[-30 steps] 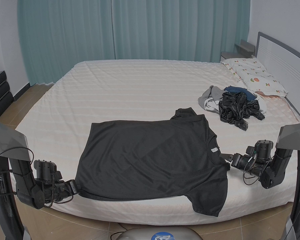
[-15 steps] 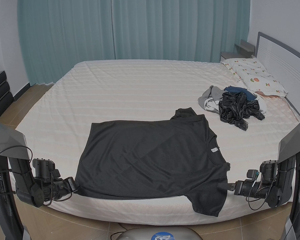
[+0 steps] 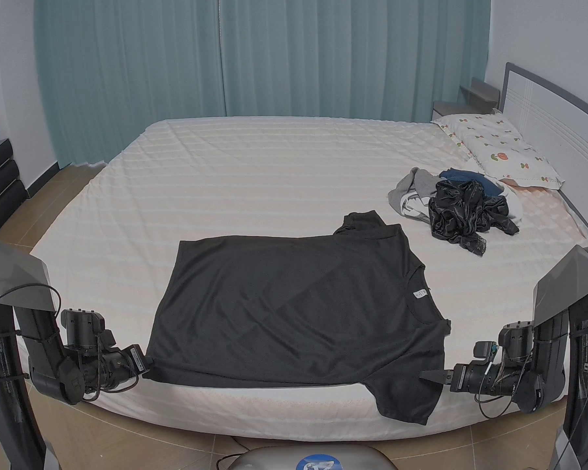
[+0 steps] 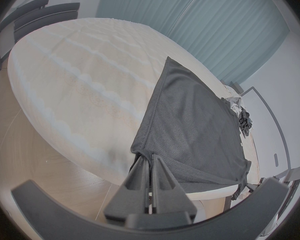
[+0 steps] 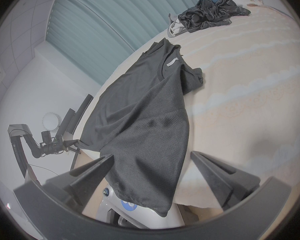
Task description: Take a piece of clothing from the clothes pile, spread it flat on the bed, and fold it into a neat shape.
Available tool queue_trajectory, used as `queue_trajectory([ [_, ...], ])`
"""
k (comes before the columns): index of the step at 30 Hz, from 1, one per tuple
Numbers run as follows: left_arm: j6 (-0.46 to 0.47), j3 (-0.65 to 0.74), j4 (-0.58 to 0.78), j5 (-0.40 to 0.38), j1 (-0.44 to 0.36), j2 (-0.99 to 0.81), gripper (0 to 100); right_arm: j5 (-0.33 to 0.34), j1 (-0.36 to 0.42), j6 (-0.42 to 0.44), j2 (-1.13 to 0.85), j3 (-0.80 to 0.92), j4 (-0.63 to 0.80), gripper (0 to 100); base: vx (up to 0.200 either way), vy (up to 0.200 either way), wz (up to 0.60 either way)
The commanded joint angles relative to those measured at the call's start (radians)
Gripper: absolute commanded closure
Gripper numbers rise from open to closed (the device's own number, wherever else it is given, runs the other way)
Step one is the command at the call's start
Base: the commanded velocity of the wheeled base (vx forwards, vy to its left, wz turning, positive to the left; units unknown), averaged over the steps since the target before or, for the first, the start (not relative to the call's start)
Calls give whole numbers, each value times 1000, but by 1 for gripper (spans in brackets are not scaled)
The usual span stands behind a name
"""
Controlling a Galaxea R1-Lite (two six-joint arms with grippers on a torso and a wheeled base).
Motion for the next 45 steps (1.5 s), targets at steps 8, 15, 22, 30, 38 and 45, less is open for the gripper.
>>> queue_trajectory([
  [8,16,9,-3,9,3,-13,100,7,-57,-38,-15,70,-11,100,0,0,0],
  [15,63,29,-49,29,16,-12,100,14,-74,-56,-49,116,-11,100,0,0,0],
  [22,148,46,-53,75,33,-15,100,45,-79,-128,-106,199,4,100,0,0,0],
  [30,180,74,-52,75,43,-53,100,42,-80,-199,-192,199,171,100,0,0,0],
  [38,269,123,-52,127,45,-59,100,40,-82,-291,-294,199,364,100,0,0,0],
  [45,332,152,-53,160,45,-47,100,40,-82,-328,-357,199,456,100,0,0,0],
])
